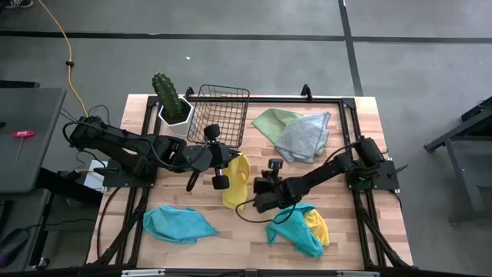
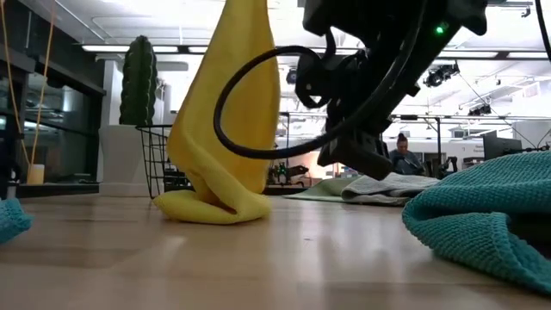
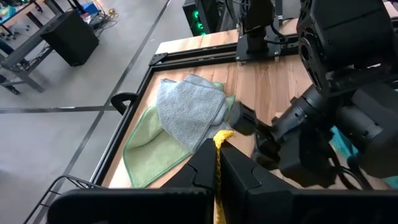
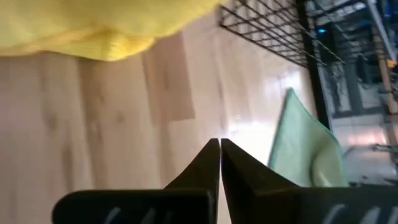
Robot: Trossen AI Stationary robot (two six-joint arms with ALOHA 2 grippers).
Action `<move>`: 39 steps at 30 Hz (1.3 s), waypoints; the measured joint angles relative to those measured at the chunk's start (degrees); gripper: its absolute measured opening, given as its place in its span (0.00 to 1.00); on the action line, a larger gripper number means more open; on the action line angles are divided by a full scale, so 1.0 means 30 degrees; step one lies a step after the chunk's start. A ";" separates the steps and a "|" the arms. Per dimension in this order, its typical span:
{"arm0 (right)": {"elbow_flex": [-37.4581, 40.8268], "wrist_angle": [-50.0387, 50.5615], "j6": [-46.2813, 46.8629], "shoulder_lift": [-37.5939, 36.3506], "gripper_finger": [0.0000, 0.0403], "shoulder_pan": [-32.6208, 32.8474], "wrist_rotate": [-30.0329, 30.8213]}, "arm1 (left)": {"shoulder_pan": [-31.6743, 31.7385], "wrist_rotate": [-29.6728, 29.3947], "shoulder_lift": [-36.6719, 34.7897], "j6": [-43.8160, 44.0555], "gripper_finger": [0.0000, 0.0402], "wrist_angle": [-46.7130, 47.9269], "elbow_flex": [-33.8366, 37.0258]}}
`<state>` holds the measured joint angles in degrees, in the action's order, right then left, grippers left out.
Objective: Fold microfiber towels
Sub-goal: Fold the left yellow microfiber cloth
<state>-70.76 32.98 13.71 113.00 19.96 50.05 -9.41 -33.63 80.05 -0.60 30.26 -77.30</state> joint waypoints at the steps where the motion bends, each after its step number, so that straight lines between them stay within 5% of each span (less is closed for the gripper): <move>1: 0.0000 0.0168 0.0323 -0.0014 0.02 -0.0004 0.0110 | 0.0000 -0.0005 0.0000 0.0000 0.00 0.0000 0.0000; 9: 0.1707 -0.0889 0.4475 -0.0047 0.02 0.1039 -0.0221 | 0.0000 -0.0003 -0.0007 0.0000 0.00 0.0131 0.0000; 13: 0.3541 -0.5890 0.4895 -0.0047 0.06 0.1780 -0.1263 | 0.0000 0.0001 -0.0007 0.0000 0.00 0.0131 0.0000; 17: 0.4985 -1.3636 0.1423 -0.0047 0.12 0.1930 -0.4184 | 0.0000 -0.0005 -0.0007 0.0000 0.00 0.0124 0.0000; 21: 0.5382 -1.8344 -0.1135 -0.0047 0.17 0.1352 -0.4484 | 0.0000 0.0001 -0.0007 0.0166 0.00 0.0124 0.0000; 33: 0.4007 -1.8796 -0.1919 -0.0029 0.36 0.0047 -0.4770 | 0.0000 0.0001 -0.0007 0.0212 0.00 0.0118 0.0000; 39: 0.3971 -1.6830 0.2016 -0.0026 0.37 -0.0702 -0.4071 | 0.0000 0.0001 -0.0007 0.0354 0.00 0.0117 0.0000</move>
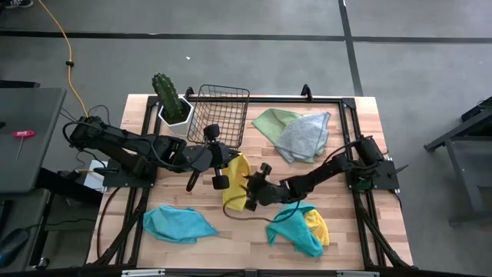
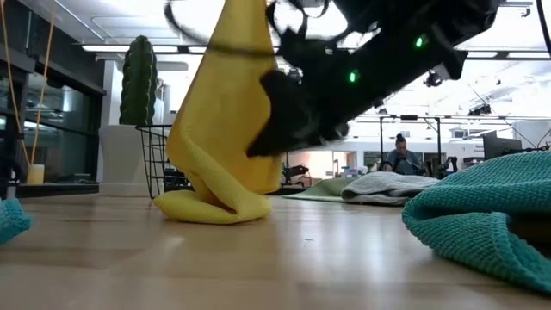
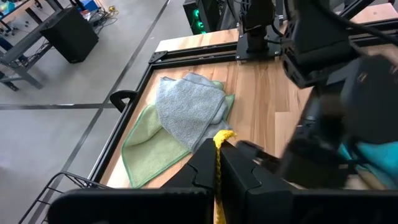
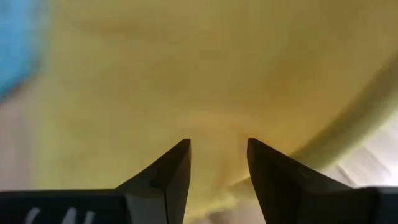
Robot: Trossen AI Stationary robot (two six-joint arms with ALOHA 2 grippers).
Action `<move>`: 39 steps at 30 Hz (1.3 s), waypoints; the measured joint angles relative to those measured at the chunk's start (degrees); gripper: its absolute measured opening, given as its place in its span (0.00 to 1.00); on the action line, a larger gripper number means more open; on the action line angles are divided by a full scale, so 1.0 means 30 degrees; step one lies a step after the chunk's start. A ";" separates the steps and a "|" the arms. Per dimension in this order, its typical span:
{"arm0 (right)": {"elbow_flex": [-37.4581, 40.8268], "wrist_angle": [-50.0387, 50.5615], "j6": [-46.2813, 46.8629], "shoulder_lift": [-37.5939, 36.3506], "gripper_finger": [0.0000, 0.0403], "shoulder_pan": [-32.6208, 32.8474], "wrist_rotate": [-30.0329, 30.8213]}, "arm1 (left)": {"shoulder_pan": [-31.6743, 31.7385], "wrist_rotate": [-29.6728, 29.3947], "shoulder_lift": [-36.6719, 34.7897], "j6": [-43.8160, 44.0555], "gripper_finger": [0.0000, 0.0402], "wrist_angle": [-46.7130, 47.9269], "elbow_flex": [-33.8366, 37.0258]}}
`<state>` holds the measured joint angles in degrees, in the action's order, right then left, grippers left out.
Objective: Fold microfiber towels
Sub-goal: Fold the left yellow microfiber cloth
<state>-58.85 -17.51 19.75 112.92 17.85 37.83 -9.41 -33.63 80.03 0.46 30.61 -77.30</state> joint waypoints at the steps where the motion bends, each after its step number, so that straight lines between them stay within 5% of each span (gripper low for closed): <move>1: 0.0000 0.0586 0.0653 0.0007 0.37 -0.0097 0.0253 | 0.0000 0.0000 0.0000 0.0001 0.00 0.0007 0.0000; 10: 0.0006 0.3265 0.2960 0.0007 0.37 0.0242 0.3800 | 0.0003 0.0000 0.0000 -0.0004 0.00 0.0003 0.0000; 21: 0.0007 0.5615 0.5033 0.0007 0.37 0.0373 0.5789 | 0.0000 0.0000 0.0000 -0.0055 0.00 0.0007 0.0000; 35: 0.0007 0.5760 0.5410 0.0007 0.37 -0.0359 0.5606 | 0.0000 0.0000 0.0000 -0.0019 0.00 0.0004 0.0000; 39: 0.0007 0.5756 0.5220 0.0007 0.30 -0.0717 0.5203 | 0.0000 0.0000 0.0000 -0.0019 0.00 0.0007 0.0000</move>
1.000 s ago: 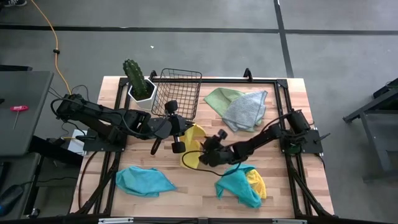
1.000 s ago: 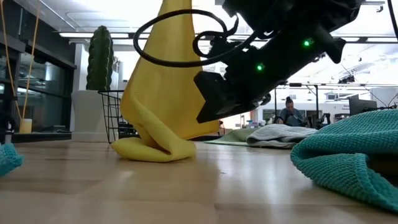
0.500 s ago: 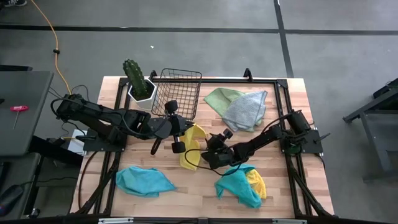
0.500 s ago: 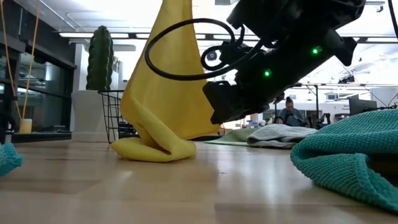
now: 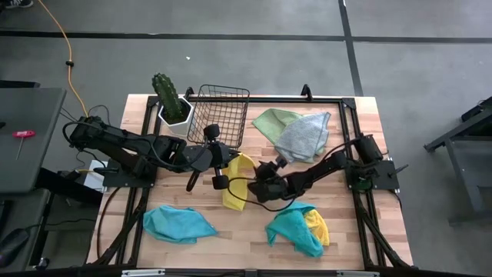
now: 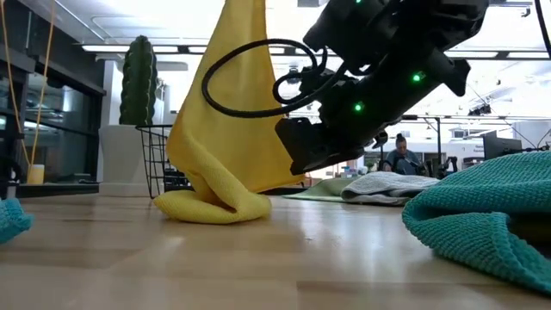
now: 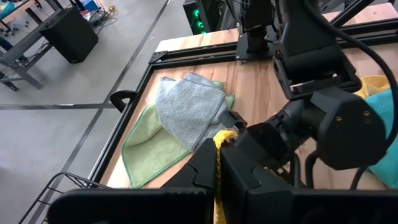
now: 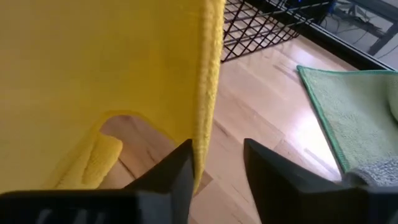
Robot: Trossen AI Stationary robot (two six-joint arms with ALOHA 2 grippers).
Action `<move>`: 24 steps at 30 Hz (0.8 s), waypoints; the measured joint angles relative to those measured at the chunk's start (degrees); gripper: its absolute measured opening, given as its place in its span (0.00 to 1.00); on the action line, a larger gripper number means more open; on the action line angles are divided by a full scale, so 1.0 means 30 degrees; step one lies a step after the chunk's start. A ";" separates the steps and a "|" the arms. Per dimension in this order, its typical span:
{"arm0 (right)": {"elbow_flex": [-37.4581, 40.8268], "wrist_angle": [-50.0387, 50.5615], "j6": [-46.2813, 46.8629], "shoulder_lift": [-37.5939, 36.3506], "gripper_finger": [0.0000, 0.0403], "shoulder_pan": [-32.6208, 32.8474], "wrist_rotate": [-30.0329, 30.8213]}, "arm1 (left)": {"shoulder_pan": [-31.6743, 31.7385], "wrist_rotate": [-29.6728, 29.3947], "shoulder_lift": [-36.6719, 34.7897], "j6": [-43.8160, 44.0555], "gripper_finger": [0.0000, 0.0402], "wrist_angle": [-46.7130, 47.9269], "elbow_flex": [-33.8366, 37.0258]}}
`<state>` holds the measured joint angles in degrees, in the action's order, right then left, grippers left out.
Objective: Fold microfiber towels
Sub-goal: Fold the left yellow microfiber cloth
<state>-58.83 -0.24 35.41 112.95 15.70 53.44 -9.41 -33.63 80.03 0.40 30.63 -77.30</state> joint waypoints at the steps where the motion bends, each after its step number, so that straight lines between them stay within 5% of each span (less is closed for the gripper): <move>1: 0.0000 0.0005 -0.0259 0.0000 0.25 -0.0060 -0.0194 | 0.0000 0.0000 0.0000 0.0000 0.00 0.0000 0.0000; 5: 0.0000 -0.0002 -0.1298 0.0000 0.04 -0.0122 -0.0461 | 0.0006 0.0000 0.0000 0.0000 0.00 0.0000 0.0000; 17: 0.0015 0.5026 -0.2581 -0.3473 0.00 0.0511 -0.0552 | 0.0000 -0.0459 -0.1410 -0.0697 0.00 0.0313 -0.0354; 24: 0.0015 0.6292 -0.6894 -0.8622 0.00 0.1437 -0.4060 | 0.0000 -0.0428 -0.2993 0.0249 0.00 0.0726 -0.0503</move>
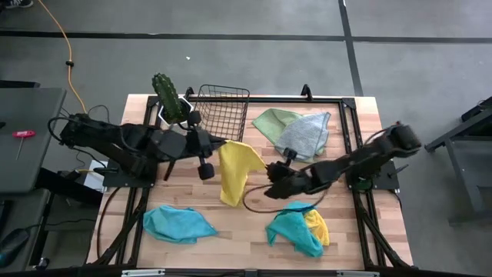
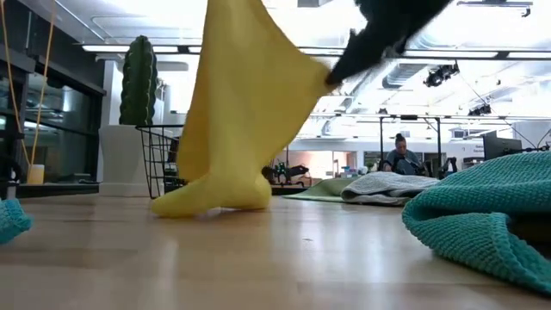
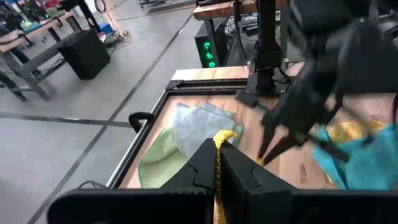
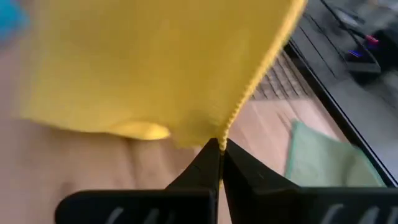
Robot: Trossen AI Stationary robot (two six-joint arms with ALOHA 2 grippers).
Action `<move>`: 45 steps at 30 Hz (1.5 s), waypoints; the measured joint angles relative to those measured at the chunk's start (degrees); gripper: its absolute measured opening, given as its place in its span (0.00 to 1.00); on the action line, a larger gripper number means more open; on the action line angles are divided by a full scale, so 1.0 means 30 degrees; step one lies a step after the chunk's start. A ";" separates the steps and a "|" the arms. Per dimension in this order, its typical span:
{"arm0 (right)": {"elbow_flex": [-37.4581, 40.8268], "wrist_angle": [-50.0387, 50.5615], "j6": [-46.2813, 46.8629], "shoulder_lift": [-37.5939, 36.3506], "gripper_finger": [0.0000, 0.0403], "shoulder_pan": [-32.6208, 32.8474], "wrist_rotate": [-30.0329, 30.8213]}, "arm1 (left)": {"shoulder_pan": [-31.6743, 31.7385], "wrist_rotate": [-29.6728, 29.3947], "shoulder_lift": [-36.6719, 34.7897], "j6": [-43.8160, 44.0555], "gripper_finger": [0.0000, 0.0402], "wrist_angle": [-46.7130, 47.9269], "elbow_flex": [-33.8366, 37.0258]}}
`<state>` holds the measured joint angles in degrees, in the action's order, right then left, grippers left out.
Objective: Fold microfiber towels
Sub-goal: Fold the left yellow microfiber cloth
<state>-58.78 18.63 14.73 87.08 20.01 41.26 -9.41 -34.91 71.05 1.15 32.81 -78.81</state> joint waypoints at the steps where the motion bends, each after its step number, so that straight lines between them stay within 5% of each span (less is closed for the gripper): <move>1: 0.0000 0.0109 -0.0449 -0.0680 0.00 0.0121 -0.0394 | 0.0000 0.0178 -0.0135 0.0166 0.00 0.0371 -0.0005; 13: -0.0659 0.2430 -0.3702 -0.6361 0.00 0.0641 -0.0573 | -0.0527 -0.0473 -0.0570 -0.0905 0.00 0.3150 0.0000; 25: -0.6639 0.7819 -0.4480 -0.6146 0.00 0.0620 0.2007 | -0.1064 -0.2241 -0.0585 -0.1954 0.00 0.5957 -0.3338; 34: -0.7206 0.8477 -0.5278 -0.6132 0.00 0.0634 0.2163 | -0.1064 -0.2611 -0.0541 -0.2759 0.00 0.9454 -0.3686; 45: -0.7206 0.9129 -0.4914 -0.6110 0.00 0.0634 0.2073 | -0.1064 -0.5489 -0.1208 -0.6461 0.00 0.9531 -0.2936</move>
<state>-80.40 46.02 -0.01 68.75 21.91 47.48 -12.60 -51.38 67.43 -18.23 61.40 -87.61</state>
